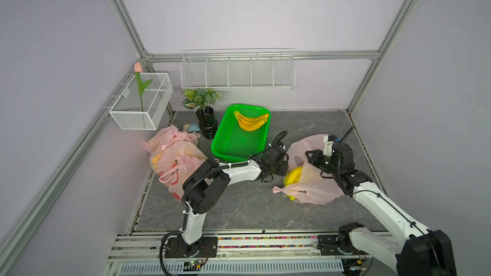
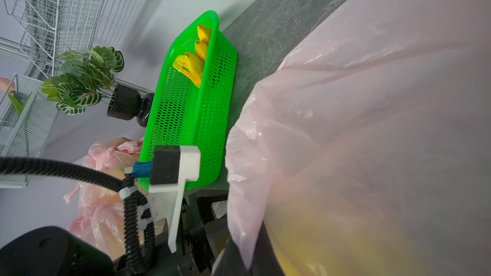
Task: Place the banana into a plastic bag & tie a knot
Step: Place the banana into the plastic bag, then adjust the plastic bag at the center of the board.
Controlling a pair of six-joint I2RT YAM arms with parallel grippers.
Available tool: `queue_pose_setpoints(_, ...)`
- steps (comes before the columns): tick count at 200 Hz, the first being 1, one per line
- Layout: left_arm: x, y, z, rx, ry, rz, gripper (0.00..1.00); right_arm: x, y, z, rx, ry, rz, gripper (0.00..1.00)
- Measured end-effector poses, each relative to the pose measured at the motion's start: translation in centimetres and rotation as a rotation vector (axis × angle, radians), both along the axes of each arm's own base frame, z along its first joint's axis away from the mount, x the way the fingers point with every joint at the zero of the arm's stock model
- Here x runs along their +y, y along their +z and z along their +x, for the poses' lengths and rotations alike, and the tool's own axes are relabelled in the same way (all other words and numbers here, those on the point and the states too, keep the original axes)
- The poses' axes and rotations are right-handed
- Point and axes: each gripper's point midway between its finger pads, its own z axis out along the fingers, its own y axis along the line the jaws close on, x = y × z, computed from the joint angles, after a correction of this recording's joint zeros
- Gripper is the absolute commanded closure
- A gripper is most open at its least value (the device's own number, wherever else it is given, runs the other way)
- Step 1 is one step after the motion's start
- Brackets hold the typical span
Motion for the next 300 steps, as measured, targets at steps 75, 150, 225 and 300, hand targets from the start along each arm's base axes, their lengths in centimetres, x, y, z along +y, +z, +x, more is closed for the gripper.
queue_pose_setpoints(75,0.1,2.6,-1.3,0.035,0.0,-0.097,1.0,-2.4,-0.6,0.5,0.02,-0.058,-0.033,0.93)
queue_pose_setpoints(150,2.6,13.9,-1.8,-0.092,0.045,-0.228,1.0,-5.8,1.9,2.6,0.054,-0.145,-0.149,0.93)
queue_pose_setpoints(225,3.6,18.3,-1.6,-0.164,0.073,-0.304,1.0,-7.5,5.8,2.7,-0.043,-0.17,-0.178,0.93)
queue_pose_setpoints(300,5.8,11.0,4.8,-0.146,0.181,0.014,0.46,-6.7,5.0,3.5,-0.035,-0.111,-0.169,0.93)
